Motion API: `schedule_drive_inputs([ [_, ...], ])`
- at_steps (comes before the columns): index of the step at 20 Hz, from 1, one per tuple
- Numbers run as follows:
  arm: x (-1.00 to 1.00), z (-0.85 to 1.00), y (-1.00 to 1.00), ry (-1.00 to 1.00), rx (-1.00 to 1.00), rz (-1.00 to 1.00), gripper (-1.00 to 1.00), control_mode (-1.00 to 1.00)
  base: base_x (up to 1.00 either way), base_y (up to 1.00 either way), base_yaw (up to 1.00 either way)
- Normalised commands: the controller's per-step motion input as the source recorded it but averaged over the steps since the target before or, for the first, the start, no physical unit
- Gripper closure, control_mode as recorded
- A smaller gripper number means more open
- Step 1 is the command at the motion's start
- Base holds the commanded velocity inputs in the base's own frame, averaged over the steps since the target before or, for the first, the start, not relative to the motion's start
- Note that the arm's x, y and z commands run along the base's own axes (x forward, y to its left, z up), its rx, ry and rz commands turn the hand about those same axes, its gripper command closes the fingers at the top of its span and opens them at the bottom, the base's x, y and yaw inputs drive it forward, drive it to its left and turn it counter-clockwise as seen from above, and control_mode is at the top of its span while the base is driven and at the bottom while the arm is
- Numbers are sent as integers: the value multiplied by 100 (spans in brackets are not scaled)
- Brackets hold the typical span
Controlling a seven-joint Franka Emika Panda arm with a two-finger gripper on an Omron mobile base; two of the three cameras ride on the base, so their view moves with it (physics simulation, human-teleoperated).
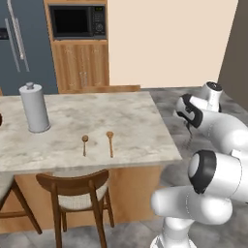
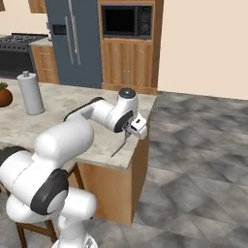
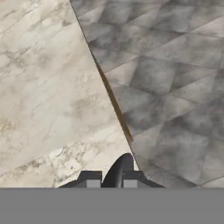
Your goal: Pick up the metallic utensils from the counter and place them in the open drawer. Make sure not to pick up any wooden utensils.
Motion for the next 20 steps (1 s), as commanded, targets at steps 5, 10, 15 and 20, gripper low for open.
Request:
schedule_drive_inputs([
  [5,0,0,0,0,0,0,100,100,-21,-100,-7],
  [10,0,0,0,0,0,0,100,100,26,-100,-2],
  [15,0,0,0,0,0,0,100,100,100,-89,9],
  [20,0,0,0,0,0,0,100,100,100,-43,23],
])
